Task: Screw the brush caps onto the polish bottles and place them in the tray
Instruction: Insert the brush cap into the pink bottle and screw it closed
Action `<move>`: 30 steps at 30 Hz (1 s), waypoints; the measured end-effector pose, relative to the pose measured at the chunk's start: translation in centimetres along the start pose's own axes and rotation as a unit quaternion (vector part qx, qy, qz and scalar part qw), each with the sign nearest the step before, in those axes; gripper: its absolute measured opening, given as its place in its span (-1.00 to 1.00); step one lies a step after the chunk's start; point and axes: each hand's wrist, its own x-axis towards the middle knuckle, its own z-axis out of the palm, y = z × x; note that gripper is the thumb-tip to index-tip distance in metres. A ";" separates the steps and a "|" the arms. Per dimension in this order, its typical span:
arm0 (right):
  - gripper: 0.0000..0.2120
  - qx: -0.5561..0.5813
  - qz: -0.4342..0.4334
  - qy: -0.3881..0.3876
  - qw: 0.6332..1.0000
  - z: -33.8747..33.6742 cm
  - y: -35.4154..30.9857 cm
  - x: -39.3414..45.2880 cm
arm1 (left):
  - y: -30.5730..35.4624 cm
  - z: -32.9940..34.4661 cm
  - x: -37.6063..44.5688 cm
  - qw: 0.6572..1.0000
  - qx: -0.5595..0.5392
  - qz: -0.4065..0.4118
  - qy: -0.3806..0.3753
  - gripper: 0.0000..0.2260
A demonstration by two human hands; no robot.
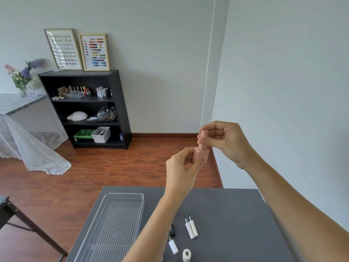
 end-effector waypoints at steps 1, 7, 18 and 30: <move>-0.63 -0.019 -0.006 0.019 1.000 0.1 0.0 0.0 | 0.0 0.1 0.0 1.000 0.003 0.001 -0.001 -0.85; -0.53 -0.069 0.011 -0.013 0.997 -0.1 0.4 0.0 | -0.1 0.0 0.2 1.000 -0.005 -0.003 -0.009 -0.92; -0.86 -0.002 -0.005 0.011 1.000 0.3 0.3 -0.4 | -0.4 0.4 0.1 1.000 0.025 0.014 0.012 -0.91; -0.86 -0.090 0.006 0.069 0.993 1.9 3.9 -1.9 | -3.7 -0.1 -0.1 0.998 0.062 0.005 -0.027 -0.91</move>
